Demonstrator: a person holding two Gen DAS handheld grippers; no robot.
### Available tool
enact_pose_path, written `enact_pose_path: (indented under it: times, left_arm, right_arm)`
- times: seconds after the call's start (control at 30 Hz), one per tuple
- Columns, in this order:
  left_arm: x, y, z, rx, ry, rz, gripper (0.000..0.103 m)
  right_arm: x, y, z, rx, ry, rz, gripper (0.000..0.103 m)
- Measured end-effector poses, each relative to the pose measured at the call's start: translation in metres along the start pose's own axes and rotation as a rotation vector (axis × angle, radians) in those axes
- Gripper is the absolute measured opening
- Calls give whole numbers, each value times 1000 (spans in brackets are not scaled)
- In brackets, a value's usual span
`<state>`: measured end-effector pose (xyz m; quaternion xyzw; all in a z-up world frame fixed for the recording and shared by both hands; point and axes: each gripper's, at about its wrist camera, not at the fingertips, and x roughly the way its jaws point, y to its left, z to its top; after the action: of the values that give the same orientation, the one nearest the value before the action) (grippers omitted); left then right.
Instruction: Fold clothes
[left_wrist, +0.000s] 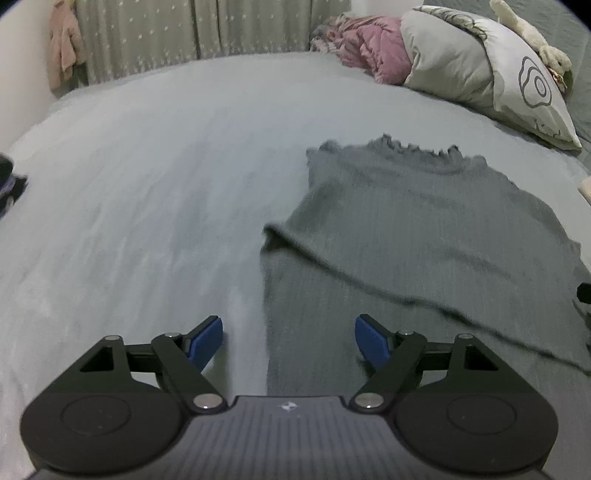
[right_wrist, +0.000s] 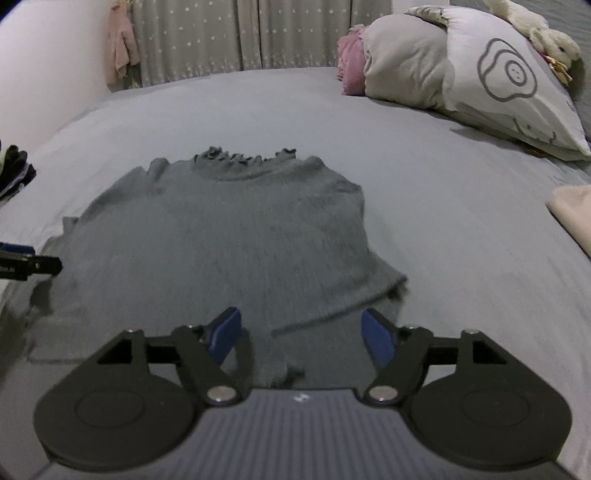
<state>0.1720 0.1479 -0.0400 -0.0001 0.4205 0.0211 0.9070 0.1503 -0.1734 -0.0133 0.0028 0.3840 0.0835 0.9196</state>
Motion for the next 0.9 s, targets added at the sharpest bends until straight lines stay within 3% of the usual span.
enact_pose_path:
  times: [0.37,0.9]
  left_arm:
    - [-40,10,-57,-21,27,-20,84]
    - [-69,8,-95,28,94,-46,102]
  right_arm:
    - [-41,-14,-43,80,37,12,87]
    - [-67,-19,-93,109,39,-22,94]
